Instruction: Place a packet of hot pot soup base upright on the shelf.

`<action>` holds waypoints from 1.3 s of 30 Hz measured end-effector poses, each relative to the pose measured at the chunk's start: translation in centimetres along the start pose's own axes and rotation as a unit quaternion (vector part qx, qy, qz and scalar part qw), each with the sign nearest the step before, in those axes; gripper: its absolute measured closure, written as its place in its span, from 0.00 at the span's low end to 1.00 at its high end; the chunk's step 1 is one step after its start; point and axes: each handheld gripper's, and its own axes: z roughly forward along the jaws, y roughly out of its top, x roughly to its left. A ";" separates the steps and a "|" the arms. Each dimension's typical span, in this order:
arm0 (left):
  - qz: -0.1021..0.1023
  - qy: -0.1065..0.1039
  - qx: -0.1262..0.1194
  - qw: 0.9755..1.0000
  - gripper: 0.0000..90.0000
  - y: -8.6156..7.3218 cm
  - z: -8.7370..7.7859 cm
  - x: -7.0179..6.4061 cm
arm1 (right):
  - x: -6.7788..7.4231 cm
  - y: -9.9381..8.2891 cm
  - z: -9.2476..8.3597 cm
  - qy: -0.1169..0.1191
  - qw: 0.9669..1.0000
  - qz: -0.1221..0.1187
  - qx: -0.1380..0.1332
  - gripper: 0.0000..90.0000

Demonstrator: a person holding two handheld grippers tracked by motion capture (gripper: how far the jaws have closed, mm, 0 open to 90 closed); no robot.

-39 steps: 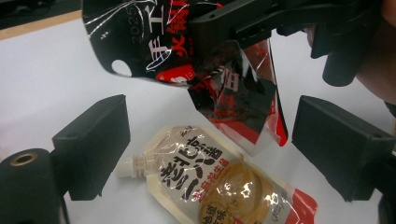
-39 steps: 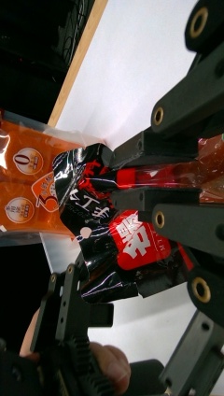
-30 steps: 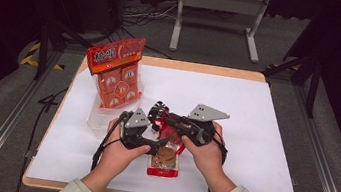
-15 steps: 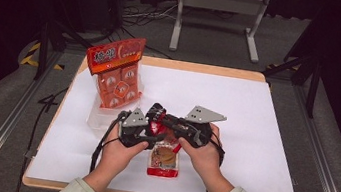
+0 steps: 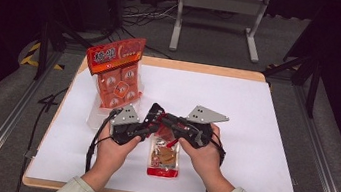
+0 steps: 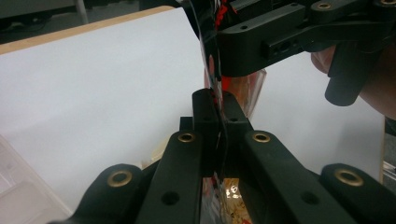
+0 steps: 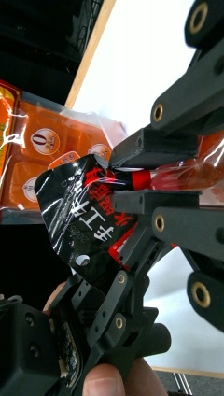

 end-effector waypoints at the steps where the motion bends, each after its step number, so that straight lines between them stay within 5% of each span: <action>1: 0.005 0.000 0.001 1.000 0.98 0.1 -0.1 0.0 | 0.0 0.1 -0.1 0.000 1.000 -0.001 -0.001 0.85; 4: 0.020 -0.002 0.006 1.000 0.99 0.3 -0.2 0.0 | 0.0 0.1 -0.1 -0.002 1.000 0.000 -0.003 0.84; 18: 0.032 -0.008 0.028 0.999 0.99 1.1 -1.4 0.7 | -0.7 0.6 -1.4 -0.010 1.000 0.003 -0.028 0.69; 39: 0.063 0.005 0.039 0.997 0.99 4.4 -5.4 2.6 | -3.4 0.3 -5.1 -0.044 0.998 0.025 -0.047 0.62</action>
